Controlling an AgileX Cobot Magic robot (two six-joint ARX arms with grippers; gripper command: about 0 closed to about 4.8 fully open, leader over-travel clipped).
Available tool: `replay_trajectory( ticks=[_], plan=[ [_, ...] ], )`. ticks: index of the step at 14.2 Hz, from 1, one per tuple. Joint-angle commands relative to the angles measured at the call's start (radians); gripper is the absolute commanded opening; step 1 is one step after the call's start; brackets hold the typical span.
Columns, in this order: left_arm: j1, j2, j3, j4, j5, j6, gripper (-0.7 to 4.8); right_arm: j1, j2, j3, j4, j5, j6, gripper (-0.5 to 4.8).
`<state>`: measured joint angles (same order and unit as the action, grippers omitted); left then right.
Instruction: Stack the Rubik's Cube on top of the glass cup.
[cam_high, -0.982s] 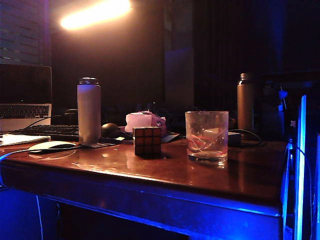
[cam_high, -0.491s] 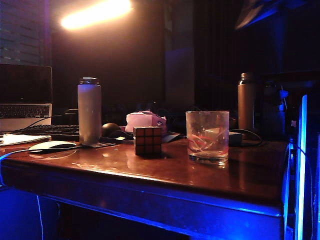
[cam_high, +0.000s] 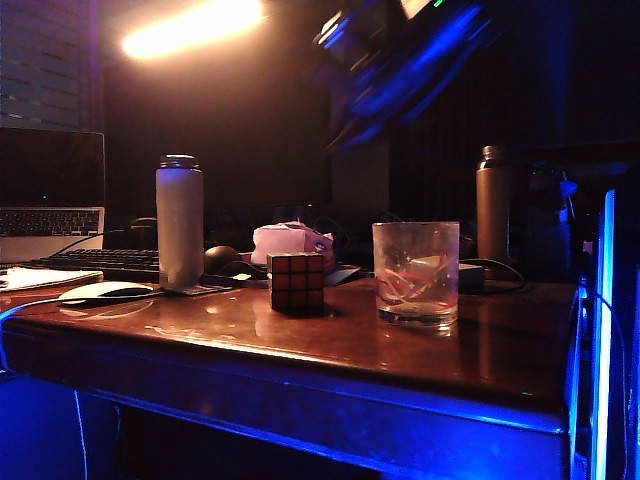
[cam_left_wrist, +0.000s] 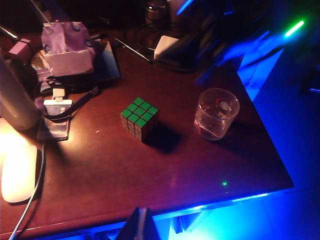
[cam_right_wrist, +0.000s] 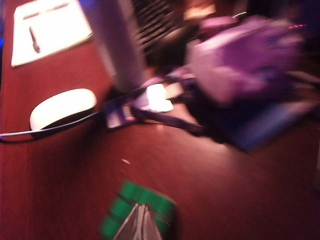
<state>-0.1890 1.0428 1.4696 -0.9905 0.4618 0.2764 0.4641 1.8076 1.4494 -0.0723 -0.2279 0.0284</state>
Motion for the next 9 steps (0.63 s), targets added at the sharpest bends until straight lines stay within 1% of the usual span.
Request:
replay_trajectory(
  ticks=[1, 2, 3, 4, 7, 9],
  plan=[
    [-0.001, -0.003, 0.005, 0.003, 0.006, 0.000, -0.03, 0.056, 0.115, 0.053, 0.030, 0.078, -0.004, -0.01],
    [-0.001, -0.003, 0.004, 0.002, 0.006, 0.000, -0.03, 0.071, 0.154, 0.071, 0.033, 0.098, -0.004, 0.50],
    [-0.001, -0.003, 0.004, 0.001, 0.006, 0.000, -0.03, 0.080, 0.183, 0.088, 0.034, 0.112, -0.003, 3.17],
    [-0.001, -0.003, 0.004, -0.001, 0.006, 0.000, -0.03, 0.088, 0.208, 0.102, 0.032, 0.134, 0.000, 4.79],
    [-0.001, -0.003, 0.004, -0.005, 0.007, 0.000, -0.03, 0.090, 0.250, 0.107, 0.093, 0.148, 0.006, 4.79],
    [-0.001, -0.003, 0.004, -0.010, 0.010, 0.001, -0.03, 0.093, 0.270, 0.108, 0.106, 0.153, 0.023, 4.79]
  ],
)
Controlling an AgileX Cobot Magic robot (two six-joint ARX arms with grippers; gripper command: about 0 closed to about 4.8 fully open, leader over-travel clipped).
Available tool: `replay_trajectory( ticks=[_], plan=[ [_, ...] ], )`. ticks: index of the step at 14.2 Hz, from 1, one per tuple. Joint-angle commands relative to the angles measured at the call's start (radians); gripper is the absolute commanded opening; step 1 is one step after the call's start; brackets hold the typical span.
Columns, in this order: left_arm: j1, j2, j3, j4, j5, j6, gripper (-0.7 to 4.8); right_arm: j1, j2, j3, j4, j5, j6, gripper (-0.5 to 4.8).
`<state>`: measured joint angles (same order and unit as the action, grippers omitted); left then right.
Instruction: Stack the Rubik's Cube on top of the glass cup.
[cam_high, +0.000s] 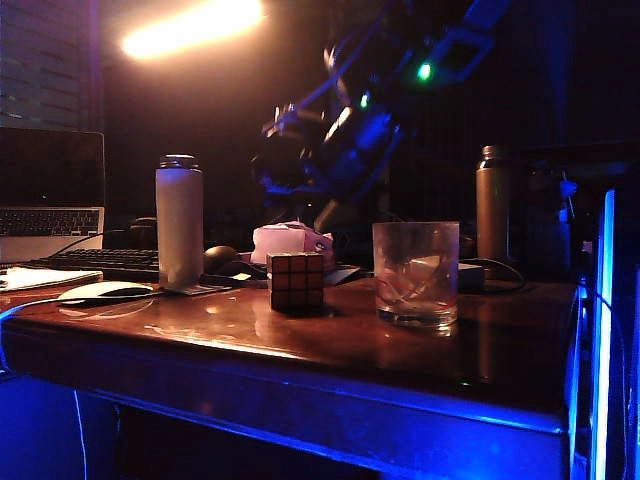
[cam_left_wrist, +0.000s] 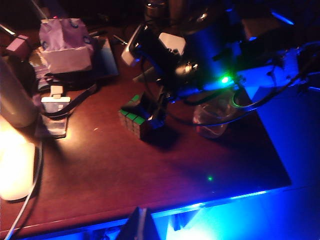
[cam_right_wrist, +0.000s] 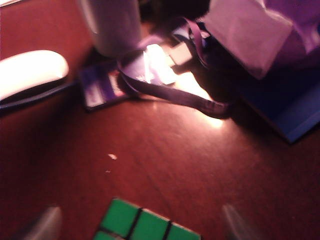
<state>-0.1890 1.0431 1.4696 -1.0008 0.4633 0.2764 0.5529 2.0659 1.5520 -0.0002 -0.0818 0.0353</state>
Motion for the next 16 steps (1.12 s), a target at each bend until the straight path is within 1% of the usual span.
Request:
replay_trajectory(
  ticks=[1, 5, 16],
  plan=[
    [-0.001, -0.003, 0.005, 0.001, 0.008, 0.001, -0.03, 0.010, 0.030, 0.010, 0.035, 0.025, 0.018, 4.79],
    [-0.001, -0.003, 0.004, 0.000, 0.011, 0.001, -0.03, 0.025, 0.063, 0.017, 0.036, 0.061, 0.018, 4.79],
    [-0.001, -0.003, 0.004, -0.008, 0.012, 0.004, -0.03, 0.029, 0.106, 0.018, 0.035, 0.087, 0.043, 4.79]
  ],
)
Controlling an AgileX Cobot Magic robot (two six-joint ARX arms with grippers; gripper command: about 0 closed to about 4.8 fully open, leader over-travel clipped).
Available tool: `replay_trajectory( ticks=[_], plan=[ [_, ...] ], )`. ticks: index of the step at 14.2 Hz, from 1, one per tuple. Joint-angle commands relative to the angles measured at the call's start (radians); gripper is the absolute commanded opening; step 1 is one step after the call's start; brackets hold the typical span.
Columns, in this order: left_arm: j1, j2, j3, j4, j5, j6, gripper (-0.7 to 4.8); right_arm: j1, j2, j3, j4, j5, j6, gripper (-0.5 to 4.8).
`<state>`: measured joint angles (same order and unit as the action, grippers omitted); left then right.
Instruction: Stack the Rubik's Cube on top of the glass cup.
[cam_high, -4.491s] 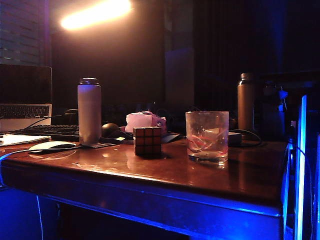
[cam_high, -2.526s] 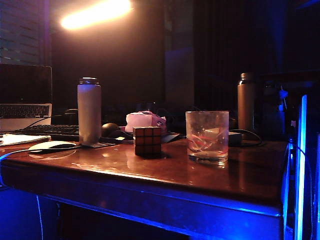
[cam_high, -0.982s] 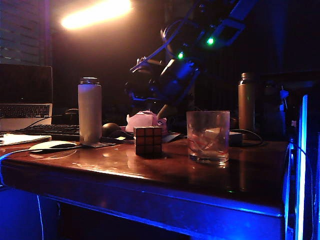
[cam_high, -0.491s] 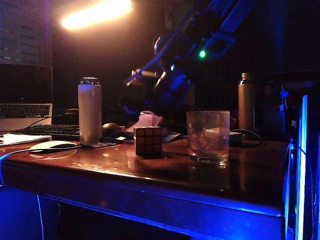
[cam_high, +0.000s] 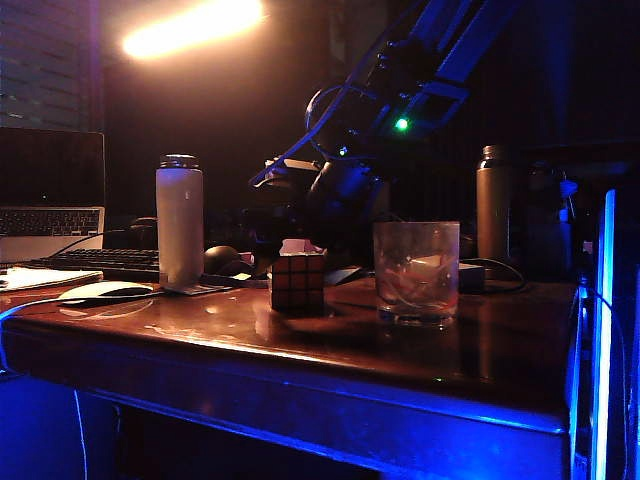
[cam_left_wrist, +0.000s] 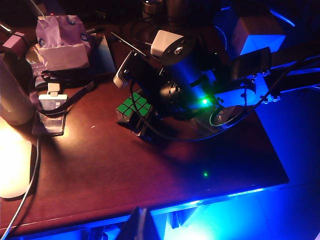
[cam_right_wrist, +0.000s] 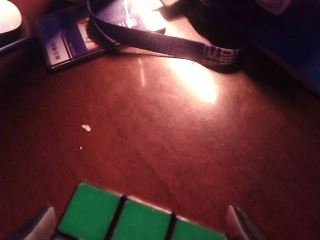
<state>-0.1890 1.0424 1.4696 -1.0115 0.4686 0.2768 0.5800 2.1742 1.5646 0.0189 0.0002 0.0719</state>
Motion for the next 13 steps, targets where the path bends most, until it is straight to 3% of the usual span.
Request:
replay_trajectory(
  ticks=[1, 5, 7, 8, 13],
  plan=[
    [-0.001, -0.002, 0.004, 0.001, 0.006, 0.004, -0.03, 0.002, 0.003, 0.005, 0.016, 0.005, 0.011, 4.79],
    [-0.001, -0.003, 0.004, -0.019, 0.006, 0.004, -0.03, 0.000, 0.019, 0.005, 0.013, 0.002, 0.044, 4.79],
    [-0.001, -0.003, 0.004, -0.019, 0.006, 0.005, -0.03, 0.000, 0.018, 0.005, 0.013, 0.002, 0.043, 2.53],
    [-0.001, -0.003, 0.004, -0.019, 0.006, 0.004, -0.03, 0.001, 0.017, 0.005, 0.016, 0.001, 0.032, 2.25],
    [-0.001, -0.003, 0.005, -0.010, 0.011, 0.004, -0.03, 0.003, -0.060, 0.007, 0.057, 0.010, -0.007, 2.24]
  ],
)
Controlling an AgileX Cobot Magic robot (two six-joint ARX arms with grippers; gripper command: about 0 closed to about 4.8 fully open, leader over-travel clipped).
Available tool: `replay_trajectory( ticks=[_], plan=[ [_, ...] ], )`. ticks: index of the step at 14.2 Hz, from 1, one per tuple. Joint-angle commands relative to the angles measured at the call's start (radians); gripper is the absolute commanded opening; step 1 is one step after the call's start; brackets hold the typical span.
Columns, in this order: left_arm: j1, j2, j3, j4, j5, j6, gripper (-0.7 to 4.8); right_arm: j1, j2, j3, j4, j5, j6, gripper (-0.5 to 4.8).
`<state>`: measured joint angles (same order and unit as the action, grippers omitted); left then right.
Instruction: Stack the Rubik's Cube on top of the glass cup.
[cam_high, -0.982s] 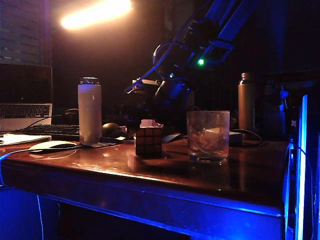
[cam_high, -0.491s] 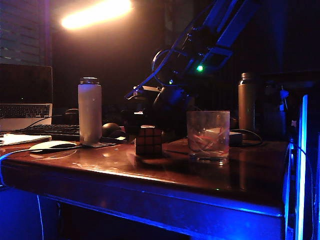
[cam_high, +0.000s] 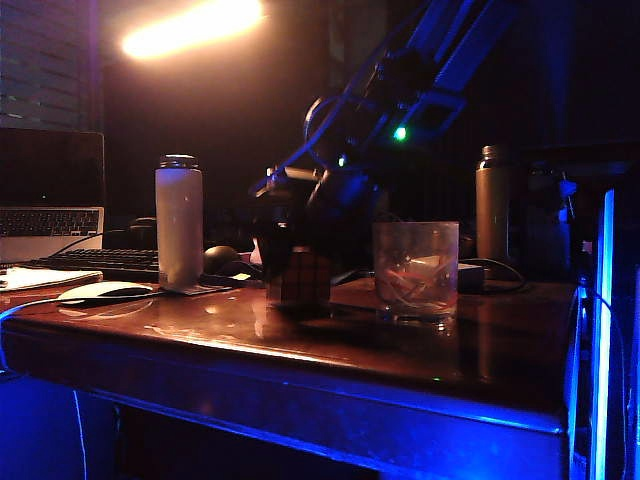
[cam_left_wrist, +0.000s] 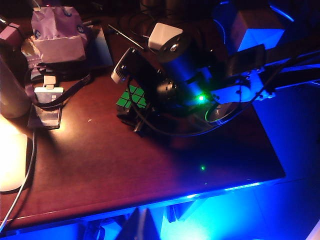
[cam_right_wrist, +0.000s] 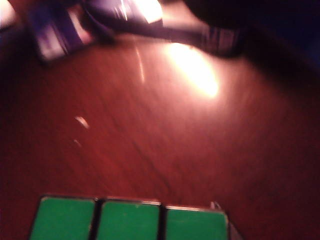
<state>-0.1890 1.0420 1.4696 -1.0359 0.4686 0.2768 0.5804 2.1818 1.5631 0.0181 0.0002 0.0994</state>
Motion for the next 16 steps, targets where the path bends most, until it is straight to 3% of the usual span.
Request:
replay_trajectory(
  ticks=[1, 3, 7, 8, 10, 16],
  plan=[
    [-0.001, -0.003, 0.005, 0.028, 0.063, 0.003, -0.03, 0.003, -0.112, 0.023, 0.037, 0.010, -0.055, 2.24],
    [-0.001, -0.003, 0.005, 0.030, 0.120, 0.003, -0.03, 0.003, -0.187, 0.031, -0.008, 0.010, -0.055, 2.24],
    [-0.001, -0.011, 0.005, 0.039, 0.262, 0.004, -0.03, 0.003, -0.345, 0.031, -0.193, 0.126, -0.122, 2.21],
    [-0.001, -0.013, 0.005, 0.045, 0.269, 0.004, -0.03, 0.001, -0.399, 0.031, -0.275, 0.193, -0.135, 1.76],
    [-0.001, -0.014, 0.005, 0.045, 0.269, 0.004, -0.03, -0.003, -0.454, 0.031, -0.391, 0.211, -0.153, 1.06],
    [-0.001, -0.014, 0.006, 0.051, 0.269, 0.004, -0.03, -0.005, -0.505, 0.029, -0.712, 0.274, -0.151, 0.94]
  ],
)
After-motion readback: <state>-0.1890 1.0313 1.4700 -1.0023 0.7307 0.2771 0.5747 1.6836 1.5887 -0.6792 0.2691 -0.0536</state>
